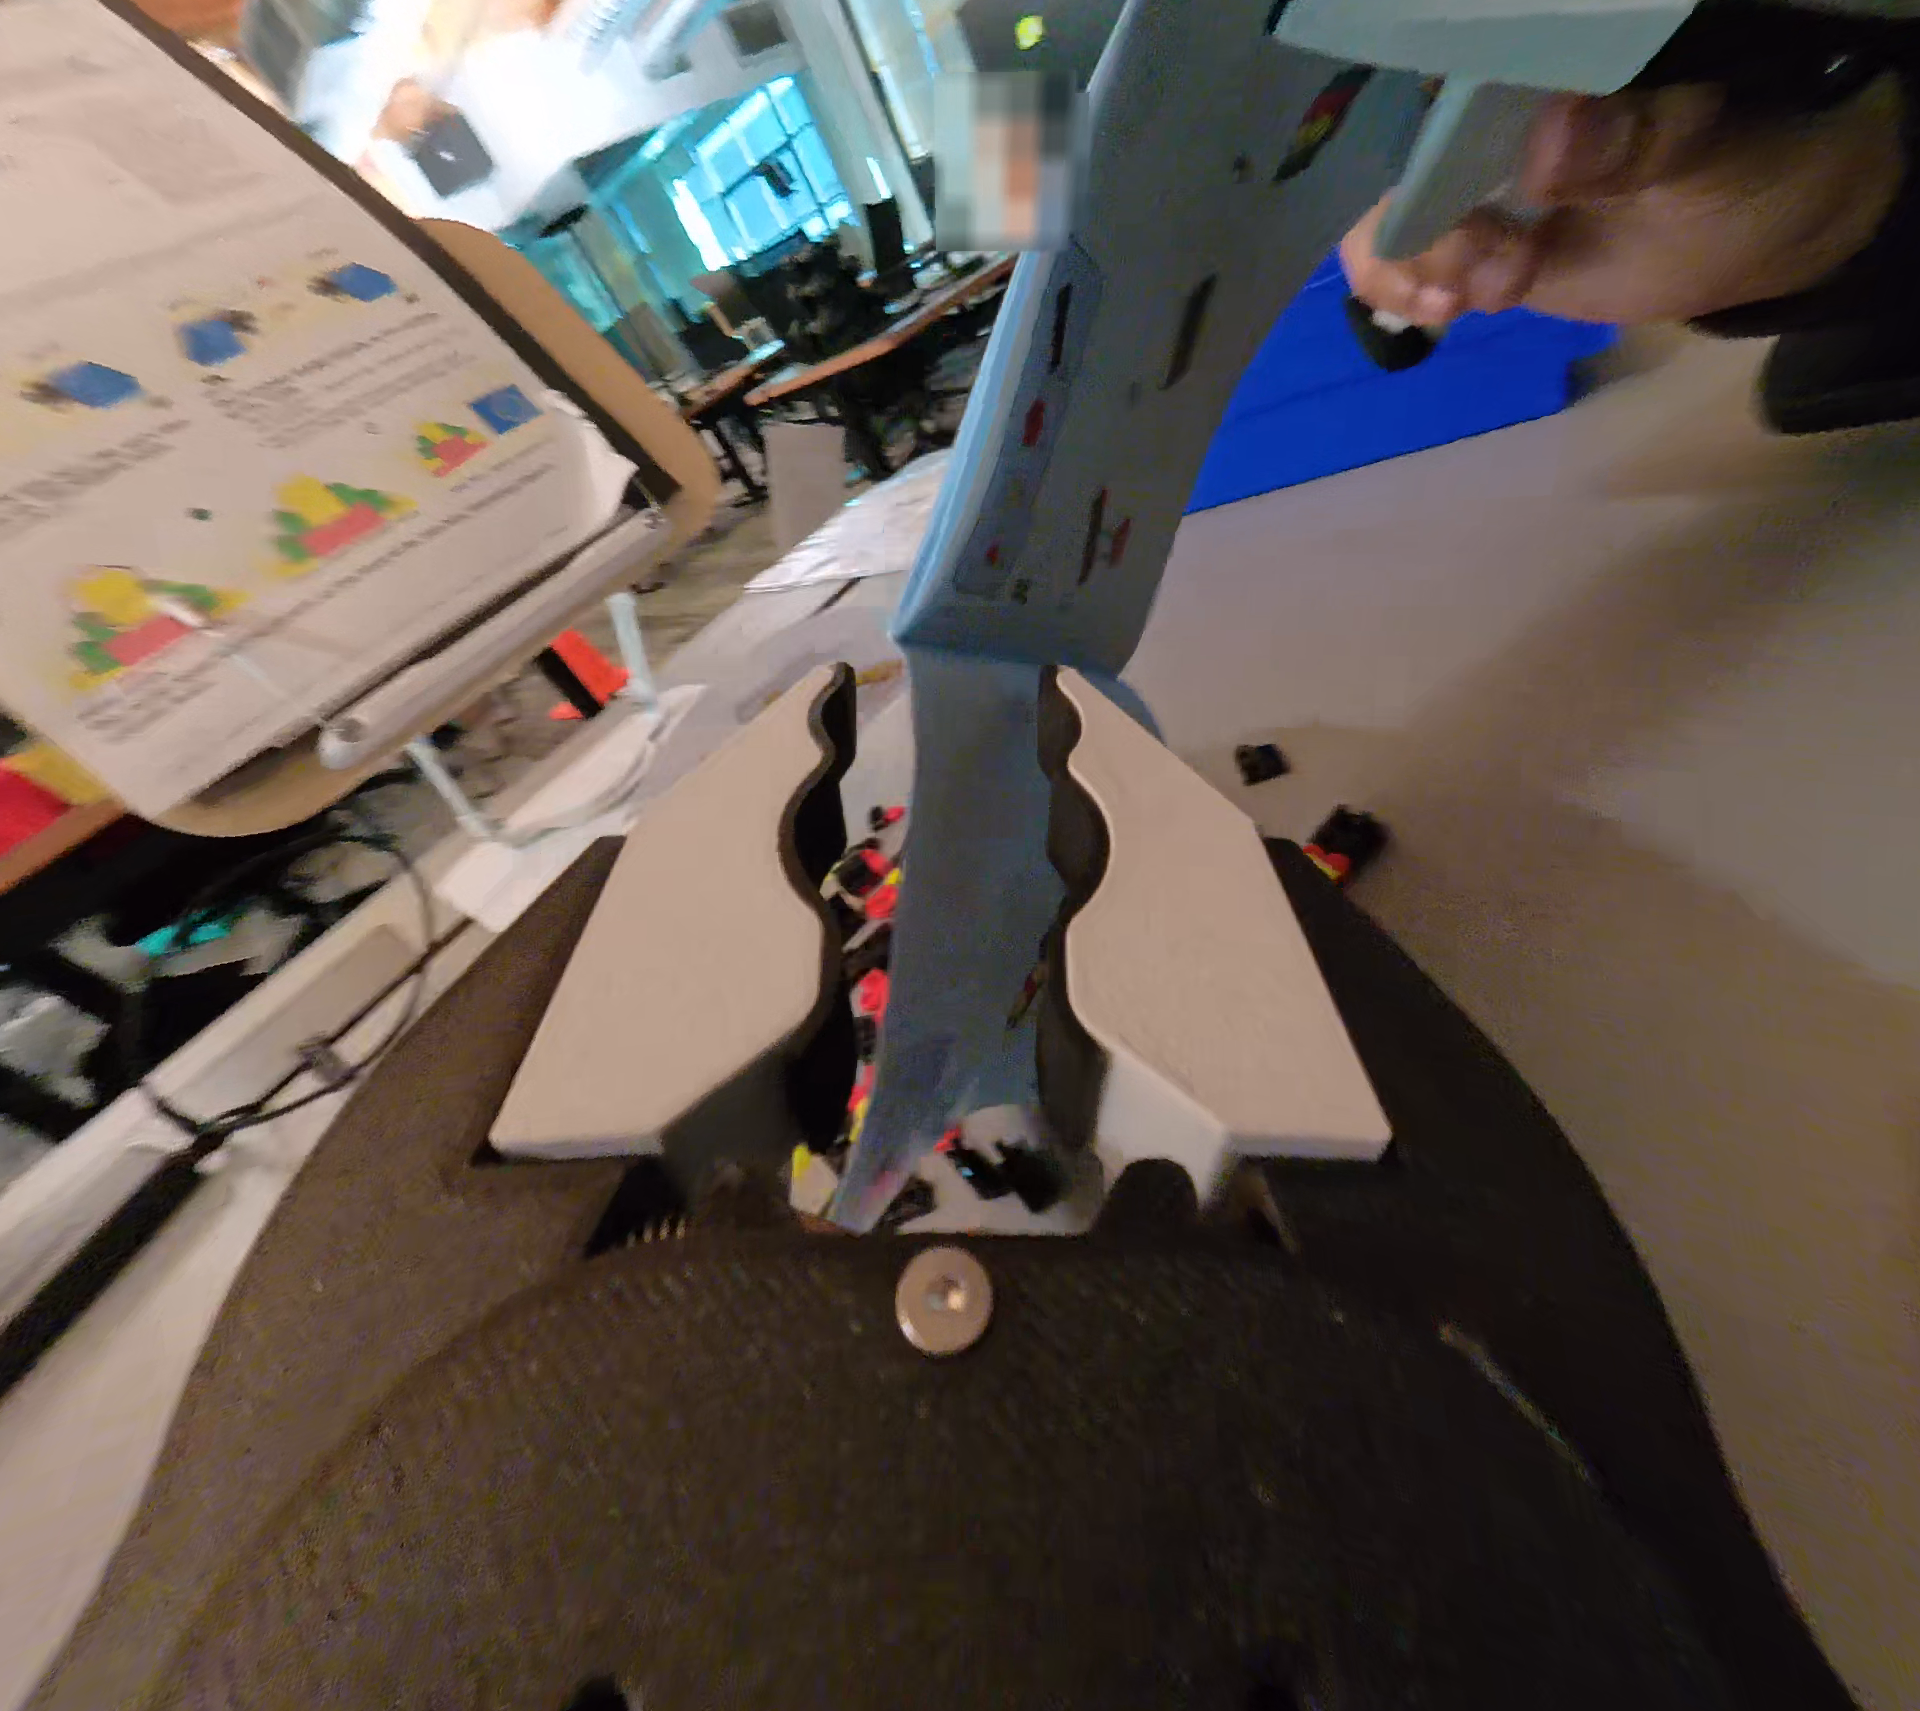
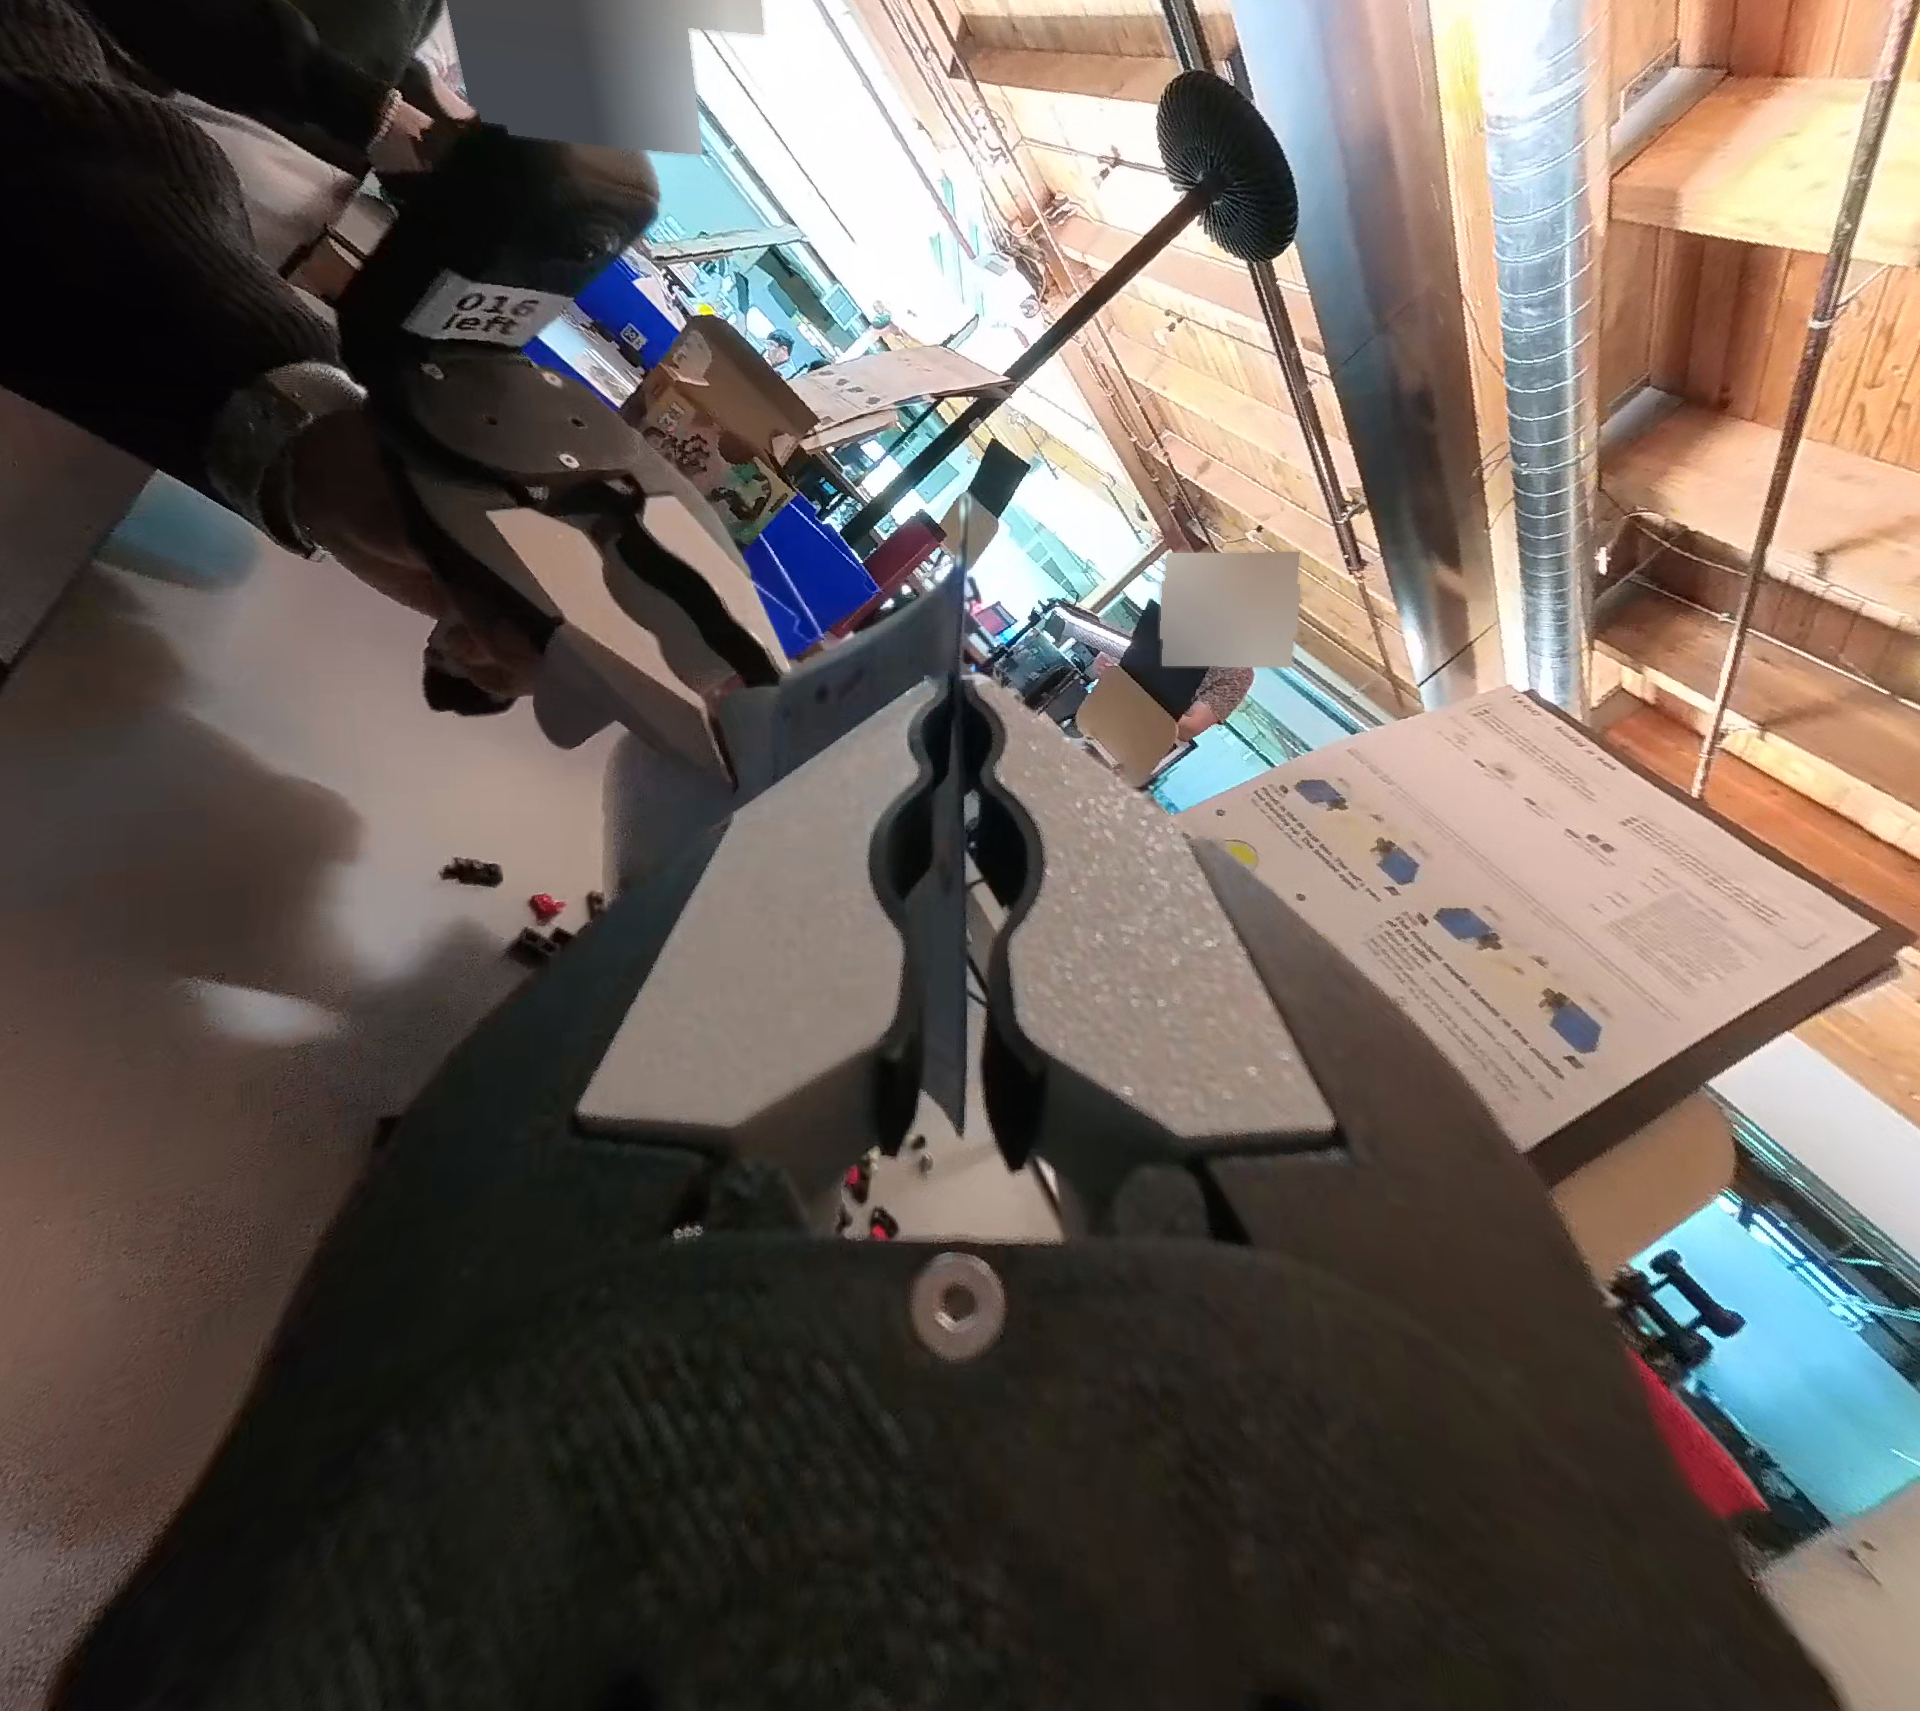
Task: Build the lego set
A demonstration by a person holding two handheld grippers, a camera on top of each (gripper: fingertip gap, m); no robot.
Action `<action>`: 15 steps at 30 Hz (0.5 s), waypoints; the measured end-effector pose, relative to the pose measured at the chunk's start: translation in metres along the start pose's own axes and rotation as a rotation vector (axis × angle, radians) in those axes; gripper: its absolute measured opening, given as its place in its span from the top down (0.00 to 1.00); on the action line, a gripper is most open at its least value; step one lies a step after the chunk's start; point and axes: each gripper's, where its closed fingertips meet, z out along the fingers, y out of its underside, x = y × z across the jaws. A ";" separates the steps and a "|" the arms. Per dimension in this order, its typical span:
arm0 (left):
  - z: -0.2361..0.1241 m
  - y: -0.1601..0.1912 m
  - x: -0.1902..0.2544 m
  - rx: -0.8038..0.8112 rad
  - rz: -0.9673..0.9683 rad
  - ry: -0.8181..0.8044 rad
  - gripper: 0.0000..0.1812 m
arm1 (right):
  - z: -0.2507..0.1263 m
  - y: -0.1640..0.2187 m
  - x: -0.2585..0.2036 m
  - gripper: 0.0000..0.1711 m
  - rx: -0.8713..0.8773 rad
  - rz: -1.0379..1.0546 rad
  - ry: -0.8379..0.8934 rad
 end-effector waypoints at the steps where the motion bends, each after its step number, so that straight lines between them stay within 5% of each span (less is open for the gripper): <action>1: 0.000 -0.001 0.005 0.005 -0.025 0.031 0.83 | 0.000 0.000 -0.001 1.00 0.003 0.006 -0.008; 6: -0.005 -0.015 0.020 0.067 -0.142 0.154 0.86 | 0.002 0.000 -0.010 1.00 0.006 0.041 -0.064; 9: -0.008 -0.021 0.024 0.093 -0.170 0.204 1.00 | 0.003 0.003 -0.012 1.00 0.004 0.091 -0.079; 15: -0.012 -0.021 0.033 0.068 -0.200 0.312 1.00 | 0.002 0.020 0.006 0.95 -0.013 0.399 -0.060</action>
